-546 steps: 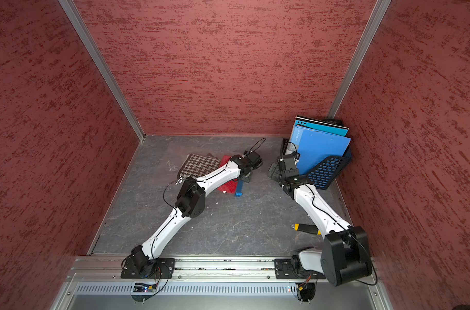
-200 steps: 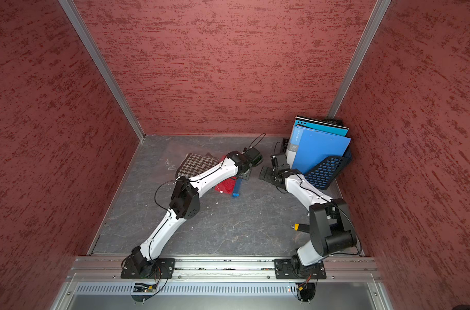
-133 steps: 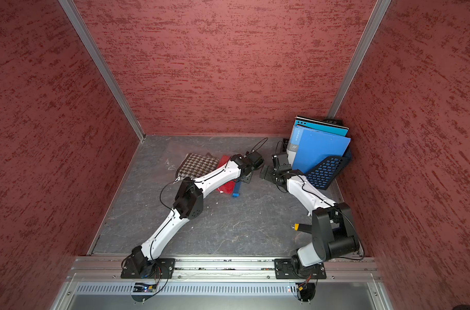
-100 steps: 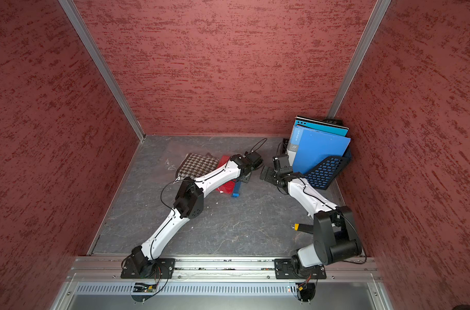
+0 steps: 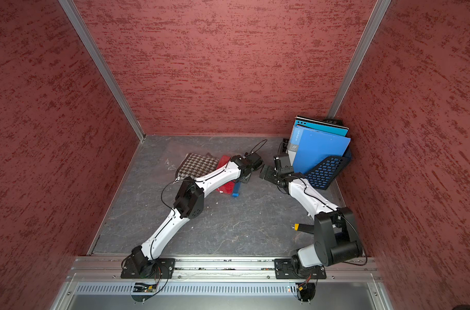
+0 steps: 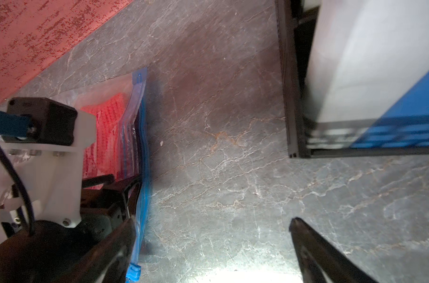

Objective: Take the scarf out of the vacuum bag
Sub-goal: Open the vacuum bag at the center of the board.

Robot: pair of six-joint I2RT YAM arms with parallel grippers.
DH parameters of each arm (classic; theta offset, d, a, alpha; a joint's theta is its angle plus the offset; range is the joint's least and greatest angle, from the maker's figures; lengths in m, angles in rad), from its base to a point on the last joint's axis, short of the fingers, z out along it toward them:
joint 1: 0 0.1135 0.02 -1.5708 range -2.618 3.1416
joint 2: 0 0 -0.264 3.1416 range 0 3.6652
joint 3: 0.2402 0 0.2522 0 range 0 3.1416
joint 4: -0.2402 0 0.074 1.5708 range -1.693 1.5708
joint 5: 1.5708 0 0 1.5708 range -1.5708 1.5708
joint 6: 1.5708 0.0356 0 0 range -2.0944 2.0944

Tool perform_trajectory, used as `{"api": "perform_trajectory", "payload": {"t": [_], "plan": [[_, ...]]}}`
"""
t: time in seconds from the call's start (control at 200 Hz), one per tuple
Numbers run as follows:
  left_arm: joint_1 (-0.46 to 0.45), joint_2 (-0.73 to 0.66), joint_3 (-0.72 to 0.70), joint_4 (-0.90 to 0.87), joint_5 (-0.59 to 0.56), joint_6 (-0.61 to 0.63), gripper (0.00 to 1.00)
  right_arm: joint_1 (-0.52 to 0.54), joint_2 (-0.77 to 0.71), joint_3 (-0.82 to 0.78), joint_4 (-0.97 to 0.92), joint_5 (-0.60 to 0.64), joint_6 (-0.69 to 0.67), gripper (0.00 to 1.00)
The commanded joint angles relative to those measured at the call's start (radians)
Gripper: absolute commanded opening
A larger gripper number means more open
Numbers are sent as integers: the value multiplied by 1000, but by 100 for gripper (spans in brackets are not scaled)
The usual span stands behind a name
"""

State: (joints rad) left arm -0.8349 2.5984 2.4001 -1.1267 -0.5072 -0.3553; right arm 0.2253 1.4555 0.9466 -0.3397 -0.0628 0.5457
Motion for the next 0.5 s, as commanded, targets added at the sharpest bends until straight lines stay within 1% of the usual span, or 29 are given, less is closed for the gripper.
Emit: {"api": "perform_trajectory", "payload": {"t": [0.0,0.055,0.125,0.185,0.361,0.446,0.496], "plan": [[1,-34,-30,11,-22,-4,24,-4,-5,-15,48,-39,4,94],[1,-41,-32,11,-29,-6,11,-3,27,-17,58,-60,2,89],[2,-49,-30,9,-35,-7,0,-3,42,-17,68,-80,2,83],[1,-57,-32,7,-40,-10,0,-3,49,-17,77,-96,0,77],[3,-104,-54,13,-42,-19,0,-4,90,-16,107,-154,6,74],[9,-124,-61,14,-46,-24,0,-4,114,-18,157,-248,6,72],[14,-136,-62,11,-45,-27,0,-5,140,-14,195,-338,10,71]]}}
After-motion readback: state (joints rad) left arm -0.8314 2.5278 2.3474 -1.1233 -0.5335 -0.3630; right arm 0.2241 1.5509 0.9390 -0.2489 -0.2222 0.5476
